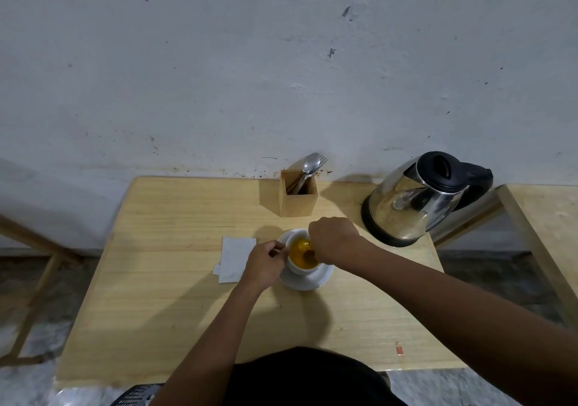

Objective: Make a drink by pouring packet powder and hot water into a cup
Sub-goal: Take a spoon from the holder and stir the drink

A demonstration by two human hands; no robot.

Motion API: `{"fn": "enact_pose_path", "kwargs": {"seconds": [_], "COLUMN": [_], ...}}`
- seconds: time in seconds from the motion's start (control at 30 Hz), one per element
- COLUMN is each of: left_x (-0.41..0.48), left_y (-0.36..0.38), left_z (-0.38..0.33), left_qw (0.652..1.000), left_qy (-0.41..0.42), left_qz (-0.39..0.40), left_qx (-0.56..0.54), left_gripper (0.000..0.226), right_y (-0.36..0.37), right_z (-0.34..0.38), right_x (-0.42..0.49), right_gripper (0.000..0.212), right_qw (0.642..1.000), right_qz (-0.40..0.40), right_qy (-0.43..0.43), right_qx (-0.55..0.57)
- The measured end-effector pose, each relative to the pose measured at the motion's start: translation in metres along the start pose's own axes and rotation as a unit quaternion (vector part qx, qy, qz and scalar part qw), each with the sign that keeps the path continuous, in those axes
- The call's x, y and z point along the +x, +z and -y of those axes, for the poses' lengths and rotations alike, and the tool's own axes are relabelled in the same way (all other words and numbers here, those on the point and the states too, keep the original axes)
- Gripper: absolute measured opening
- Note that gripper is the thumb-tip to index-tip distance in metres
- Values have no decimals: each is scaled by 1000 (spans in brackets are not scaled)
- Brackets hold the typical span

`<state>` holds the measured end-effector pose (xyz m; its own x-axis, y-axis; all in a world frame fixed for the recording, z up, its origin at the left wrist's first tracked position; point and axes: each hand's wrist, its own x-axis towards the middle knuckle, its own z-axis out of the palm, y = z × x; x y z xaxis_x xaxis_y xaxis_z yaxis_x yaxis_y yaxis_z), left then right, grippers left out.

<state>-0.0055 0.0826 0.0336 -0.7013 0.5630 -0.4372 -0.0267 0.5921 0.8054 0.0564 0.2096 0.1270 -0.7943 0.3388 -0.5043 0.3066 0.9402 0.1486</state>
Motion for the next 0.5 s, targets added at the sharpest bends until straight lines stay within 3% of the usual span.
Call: {"fn": "enact_pose_path", "kwargs": {"seconds": [0.23, 0.5], "left_x": [2, 4], "left_y": [1, 0], "left_z": [2, 6], "left_qw": [1000, 1000], "left_qy": [6, 21], "left_qz": [1, 5], "left_qx": [0, 3], "left_gripper": [23, 21], "right_y": [8, 19], "right_z": [6, -17], "right_x": [-1, -17], "right_gripper": [18, 20], "right_qw": [998, 995], "right_qz": [-51, -53], "right_qy": [22, 55], "right_qx": [29, 66]}}
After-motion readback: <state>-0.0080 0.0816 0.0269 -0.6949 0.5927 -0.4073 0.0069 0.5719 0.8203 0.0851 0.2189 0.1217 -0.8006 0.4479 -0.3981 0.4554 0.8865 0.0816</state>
